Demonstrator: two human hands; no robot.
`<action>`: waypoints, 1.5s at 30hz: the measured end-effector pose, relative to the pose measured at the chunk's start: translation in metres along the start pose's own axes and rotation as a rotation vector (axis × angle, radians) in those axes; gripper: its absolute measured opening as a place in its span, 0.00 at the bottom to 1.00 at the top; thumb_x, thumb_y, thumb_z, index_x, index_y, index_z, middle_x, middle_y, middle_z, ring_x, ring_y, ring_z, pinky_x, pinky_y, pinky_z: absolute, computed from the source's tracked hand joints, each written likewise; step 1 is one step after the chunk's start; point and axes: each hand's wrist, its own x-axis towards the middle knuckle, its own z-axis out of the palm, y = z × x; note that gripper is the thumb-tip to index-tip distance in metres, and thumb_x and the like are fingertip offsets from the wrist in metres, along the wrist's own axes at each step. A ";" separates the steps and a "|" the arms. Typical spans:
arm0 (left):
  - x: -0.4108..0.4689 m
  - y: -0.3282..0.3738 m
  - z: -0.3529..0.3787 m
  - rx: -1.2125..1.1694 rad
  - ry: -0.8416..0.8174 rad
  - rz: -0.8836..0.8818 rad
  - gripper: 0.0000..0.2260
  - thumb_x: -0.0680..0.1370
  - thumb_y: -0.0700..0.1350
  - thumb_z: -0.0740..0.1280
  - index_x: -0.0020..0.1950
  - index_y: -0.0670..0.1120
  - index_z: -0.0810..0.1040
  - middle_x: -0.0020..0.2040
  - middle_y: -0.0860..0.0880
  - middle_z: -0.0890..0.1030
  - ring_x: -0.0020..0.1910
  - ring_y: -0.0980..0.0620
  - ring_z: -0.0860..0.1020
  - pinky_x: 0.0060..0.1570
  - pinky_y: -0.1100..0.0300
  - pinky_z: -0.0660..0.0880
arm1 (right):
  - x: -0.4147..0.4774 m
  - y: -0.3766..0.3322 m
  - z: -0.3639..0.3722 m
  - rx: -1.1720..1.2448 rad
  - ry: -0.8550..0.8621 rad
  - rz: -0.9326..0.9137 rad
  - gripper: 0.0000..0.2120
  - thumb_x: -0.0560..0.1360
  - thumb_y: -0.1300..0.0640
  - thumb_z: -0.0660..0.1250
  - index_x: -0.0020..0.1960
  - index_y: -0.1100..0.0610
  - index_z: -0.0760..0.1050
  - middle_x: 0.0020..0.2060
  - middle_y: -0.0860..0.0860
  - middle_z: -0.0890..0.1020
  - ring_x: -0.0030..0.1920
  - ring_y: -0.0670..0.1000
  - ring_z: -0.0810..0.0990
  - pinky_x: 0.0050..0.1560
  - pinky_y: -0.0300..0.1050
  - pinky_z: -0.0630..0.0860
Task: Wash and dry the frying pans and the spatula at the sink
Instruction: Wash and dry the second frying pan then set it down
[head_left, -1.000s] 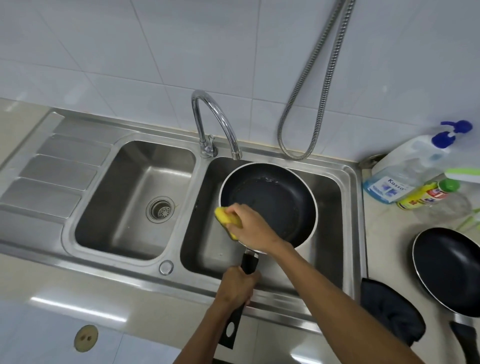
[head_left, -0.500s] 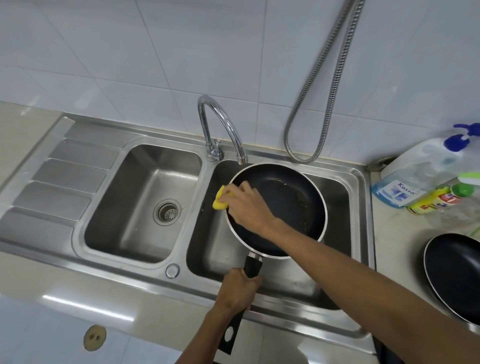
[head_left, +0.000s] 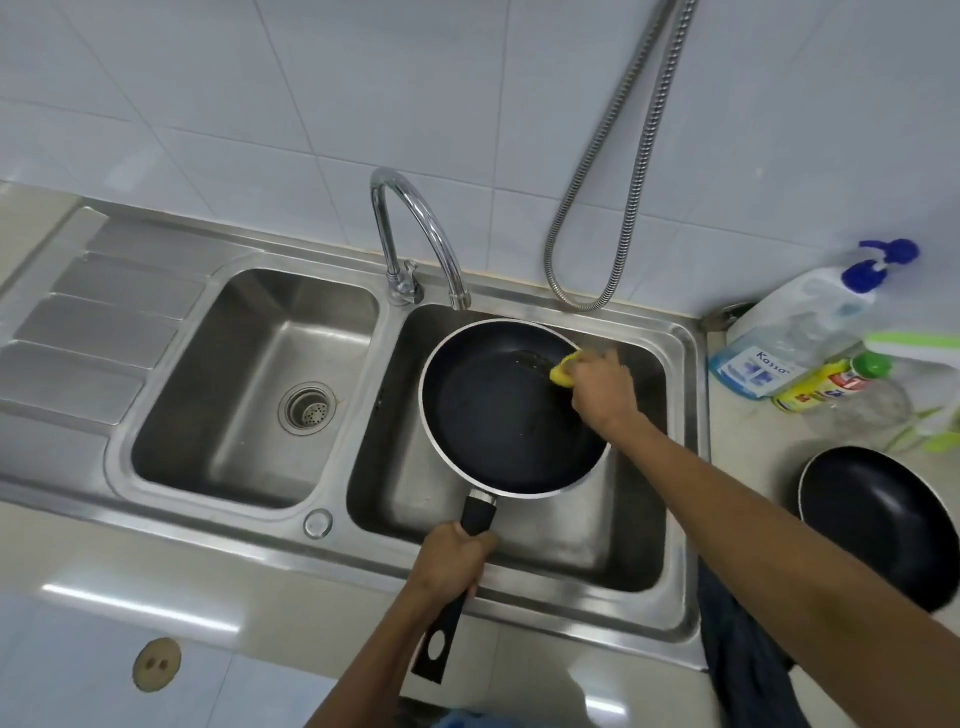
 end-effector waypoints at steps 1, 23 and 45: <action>0.001 0.000 -0.001 -0.003 0.000 0.001 0.13 0.74 0.44 0.67 0.29 0.42 0.75 0.22 0.45 0.74 0.20 0.51 0.71 0.27 0.62 0.70 | -0.019 -0.001 0.006 -0.045 -0.043 -0.003 0.19 0.73 0.61 0.68 0.63 0.51 0.79 0.62 0.53 0.79 0.62 0.61 0.73 0.57 0.55 0.74; -0.005 -0.007 0.001 0.173 0.084 0.031 0.17 0.69 0.52 0.65 0.33 0.38 0.78 0.25 0.47 0.78 0.26 0.49 0.76 0.35 0.49 0.78 | -0.043 -0.051 0.030 0.330 -0.320 0.161 0.27 0.72 0.57 0.73 0.69 0.53 0.69 0.67 0.59 0.72 0.65 0.65 0.74 0.64 0.57 0.72; -0.013 -0.007 -0.003 0.181 0.126 0.018 0.11 0.76 0.43 0.68 0.35 0.39 0.79 0.28 0.47 0.78 0.22 0.58 0.74 0.23 0.68 0.69 | -0.050 -0.103 0.026 0.627 -0.102 0.122 0.13 0.82 0.53 0.58 0.62 0.58 0.70 0.55 0.67 0.79 0.54 0.70 0.79 0.53 0.57 0.74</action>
